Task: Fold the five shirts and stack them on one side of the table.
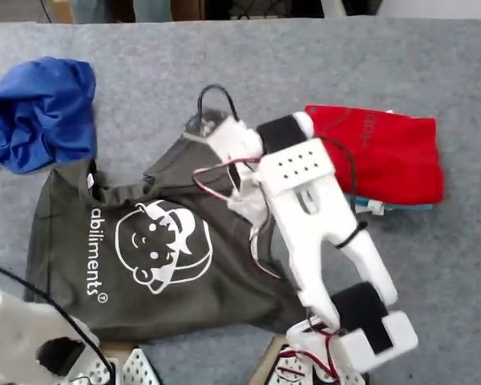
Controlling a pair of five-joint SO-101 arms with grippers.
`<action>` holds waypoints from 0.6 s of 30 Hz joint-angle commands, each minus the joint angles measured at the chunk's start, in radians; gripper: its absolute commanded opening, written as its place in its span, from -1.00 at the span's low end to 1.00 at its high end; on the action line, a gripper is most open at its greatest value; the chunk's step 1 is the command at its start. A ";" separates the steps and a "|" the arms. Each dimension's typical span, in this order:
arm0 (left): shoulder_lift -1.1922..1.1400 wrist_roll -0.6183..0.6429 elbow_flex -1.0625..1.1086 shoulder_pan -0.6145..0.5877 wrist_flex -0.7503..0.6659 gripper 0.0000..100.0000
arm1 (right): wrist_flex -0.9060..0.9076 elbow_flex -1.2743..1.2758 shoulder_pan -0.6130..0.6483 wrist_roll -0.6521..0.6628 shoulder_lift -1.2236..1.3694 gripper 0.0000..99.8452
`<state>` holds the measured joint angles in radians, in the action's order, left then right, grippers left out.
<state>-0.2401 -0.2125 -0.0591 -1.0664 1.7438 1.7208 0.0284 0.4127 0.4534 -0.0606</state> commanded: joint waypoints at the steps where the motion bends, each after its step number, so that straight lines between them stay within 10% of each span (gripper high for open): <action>1: -0.072 0.043 -0.061 0.160 0.015 -0.70 | -0.126 -0.088 0.038 -0.094 0.107 -0.54; 7: -0.222 0.195 -0.076 0.334 0.015 -0.58 | -0.422 -0.087 0.054 -0.437 0.423 -0.54; 14: -0.353 0.161 -0.071 0.329 0.012 -0.96 | -0.514 -0.105 0.049 -0.479 0.684 -0.55; 18: -0.390 0.110 -0.067 0.260 0.015 -0.94 | -0.456 -0.107 0.048 -0.479 0.679 -0.89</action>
<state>-0.6299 -0.0667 -0.0944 -0.7518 1.7438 1.2451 -0.0744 0.4526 -0.0161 0.5854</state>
